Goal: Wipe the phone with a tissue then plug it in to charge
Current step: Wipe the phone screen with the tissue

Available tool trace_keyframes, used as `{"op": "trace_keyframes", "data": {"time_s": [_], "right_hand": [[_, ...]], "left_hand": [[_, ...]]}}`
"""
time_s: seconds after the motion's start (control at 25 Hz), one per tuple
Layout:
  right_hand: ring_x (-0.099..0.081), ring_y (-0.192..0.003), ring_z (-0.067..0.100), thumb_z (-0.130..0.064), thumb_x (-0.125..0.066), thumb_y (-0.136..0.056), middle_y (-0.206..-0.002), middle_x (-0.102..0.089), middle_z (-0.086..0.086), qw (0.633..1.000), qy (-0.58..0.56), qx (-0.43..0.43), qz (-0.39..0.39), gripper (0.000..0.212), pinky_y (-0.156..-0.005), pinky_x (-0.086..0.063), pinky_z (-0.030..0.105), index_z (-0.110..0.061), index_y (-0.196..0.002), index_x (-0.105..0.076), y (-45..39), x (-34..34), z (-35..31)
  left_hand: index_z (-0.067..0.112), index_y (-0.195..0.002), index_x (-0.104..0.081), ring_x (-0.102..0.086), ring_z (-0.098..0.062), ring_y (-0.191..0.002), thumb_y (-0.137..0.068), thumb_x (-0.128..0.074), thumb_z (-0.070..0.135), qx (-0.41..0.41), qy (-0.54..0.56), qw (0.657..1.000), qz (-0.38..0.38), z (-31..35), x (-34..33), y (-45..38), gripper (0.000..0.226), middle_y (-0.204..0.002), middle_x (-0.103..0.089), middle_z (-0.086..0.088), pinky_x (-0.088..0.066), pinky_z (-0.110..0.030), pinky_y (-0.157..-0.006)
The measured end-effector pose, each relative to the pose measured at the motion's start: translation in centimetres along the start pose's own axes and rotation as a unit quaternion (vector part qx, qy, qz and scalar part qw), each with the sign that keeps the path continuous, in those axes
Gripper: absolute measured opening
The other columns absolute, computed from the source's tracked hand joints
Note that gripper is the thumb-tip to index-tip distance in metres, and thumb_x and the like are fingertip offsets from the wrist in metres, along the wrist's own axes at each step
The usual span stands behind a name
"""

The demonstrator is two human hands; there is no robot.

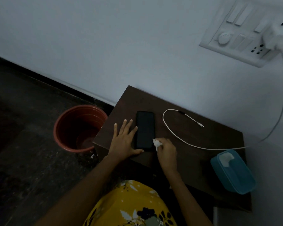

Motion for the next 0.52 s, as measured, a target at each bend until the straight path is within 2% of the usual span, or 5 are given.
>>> {"op": "trace_keyframes", "data": {"time_s": [0.12,0.28,0.4,0.52], "right_hand": [[-0.063,-0.094,0.032,0.001,-0.051,-0.086,-0.1,-0.07,0.019,1.0,-0.022,-0.018,0.009,0.019,-0.074,-0.045,0.031,-0.004,-0.098,-0.066,-3.8,-0.5,-1.0],[-0.061,-0.099,0.036,0.005,-0.046,-0.086,-0.106,-0.067,0.024,1.0,-0.004,-0.017,0.012,0.024,-0.076,-0.047,0.035,-0.001,-0.102,-0.062,-10.2,-0.7,-3.1],[-0.059,-0.104,0.038,0.003,-0.047,-0.087,-0.11,-0.064,0.024,0.996,0.075,0.034,-0.017,0.02,-0.079,-0.048,0.04,0.001,-0.102,-0.06,-13.7,-1.8,-5.2],[-0.055,-0.107,0.036,0.005,-0.046,-0.084,-0.112,-0.062,0.021,0.977,0.141,0.138,-0.076,0.024,-0.081,-0.047,0.041,0.0,-0.103,-0.06,-14.3,-4.4,-8.2]], "left_hand": [[0.015,-0.143,-0.029,-0.003,-0.026,-0.146,-0.066,-0.064,0.062,-0.009,0.021,1.0,0.018,-0.2,-0.1,-0.1,0.097,-0.157,-0.017,-0.008,0.013,-0.046,-0.112],[0.007,-0.137,-0.041,-0.026,-0.029,-0.141,-0.056,-0.04,0.073,-0.038,0.017,0.999,0.013,0.0,-0.5,-0.5,0.104,-0.147,-0.041,-0.01,0.008,-0.041,-0.115],[0.006,-0.12,-0.058,-0.056,-0.027,-0.121,-0.053,-0.038,0.076,-0.033,-0.012,0.999,-0.031,-0.3,-1.4,-0.8,0.099,-0.123,-0.066,-0.008,-0.012,-0.04,-0.106],[0.007,-0.116,-0.061,-0.061,-0.025,-0.116,-0.054,-0.038,0.079,-0.033,-0.018,0.999,-0.038,-0.4,-1.6,-0.9,0.098,-0.117,-0.069,-0.005,-0.019,-0.04,-0.104]]}}
Point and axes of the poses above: each hand's wrist, its own y-axis away from the middle knuckle, its own x-axis out of the back of the hand, z = x × y, the point moved 10 cm from there along -y, towards the middle knuckle
